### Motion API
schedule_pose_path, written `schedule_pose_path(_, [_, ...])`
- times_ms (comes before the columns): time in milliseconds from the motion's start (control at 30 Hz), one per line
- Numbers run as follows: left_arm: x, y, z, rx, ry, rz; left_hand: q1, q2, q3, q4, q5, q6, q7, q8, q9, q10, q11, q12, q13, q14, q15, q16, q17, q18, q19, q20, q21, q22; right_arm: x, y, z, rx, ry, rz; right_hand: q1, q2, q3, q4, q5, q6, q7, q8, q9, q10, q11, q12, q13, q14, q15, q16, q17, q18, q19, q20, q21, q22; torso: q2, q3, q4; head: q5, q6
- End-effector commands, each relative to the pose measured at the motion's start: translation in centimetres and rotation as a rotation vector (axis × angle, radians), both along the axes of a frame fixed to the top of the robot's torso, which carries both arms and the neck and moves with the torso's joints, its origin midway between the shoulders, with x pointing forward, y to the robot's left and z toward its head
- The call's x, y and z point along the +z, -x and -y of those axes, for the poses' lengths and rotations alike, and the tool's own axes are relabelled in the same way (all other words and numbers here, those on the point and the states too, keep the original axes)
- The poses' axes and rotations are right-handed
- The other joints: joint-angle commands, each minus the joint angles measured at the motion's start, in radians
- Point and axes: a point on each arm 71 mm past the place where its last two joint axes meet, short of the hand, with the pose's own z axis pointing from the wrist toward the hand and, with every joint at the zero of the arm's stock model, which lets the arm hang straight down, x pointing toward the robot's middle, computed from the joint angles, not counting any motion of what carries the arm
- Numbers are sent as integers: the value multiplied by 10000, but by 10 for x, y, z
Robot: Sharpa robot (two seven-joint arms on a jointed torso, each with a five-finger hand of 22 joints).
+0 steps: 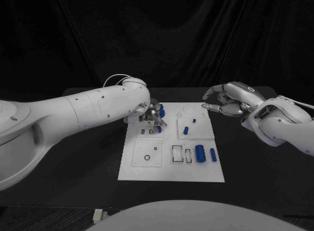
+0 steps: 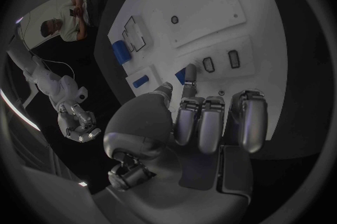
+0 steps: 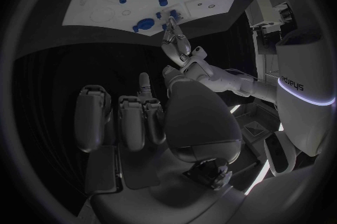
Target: Assemble the parts on the task board
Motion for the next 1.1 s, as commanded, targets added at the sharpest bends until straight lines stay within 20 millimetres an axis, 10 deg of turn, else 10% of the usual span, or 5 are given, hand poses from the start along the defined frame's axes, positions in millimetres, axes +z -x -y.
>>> schedule_pose_path(33, [-2,1,1,-76,-51,-164,-93,19,73,-28,41,-68,-17,43,29,1076,-70,26,2611,1057,-66,26,2633,135,-46,-14,-24,1586,-2,0,1,-162,54,-131,23,25,-17,31,30,65,-19,-7,-12,1029,67,25,2635,928,63,-67,2117,-16,282,56,-33,2032,-4,-2,0,-8,-2])
schedule_pose_path(1100, [-8,1,3,-103,-26,-322,200,-90,687,-635,517,-332,-42,35,623,1076,-103,26,2611,1057,-102,26,2633,154,-111,-58,-145,1562,-3,-1,1,-186,110,-240,-41,48,-64,89,-94,106,-7,-14,-44,1029,83,25,2635,919,79,-96,2080,11,231,73,-154,1995,-16,1,-9,-40,-2])
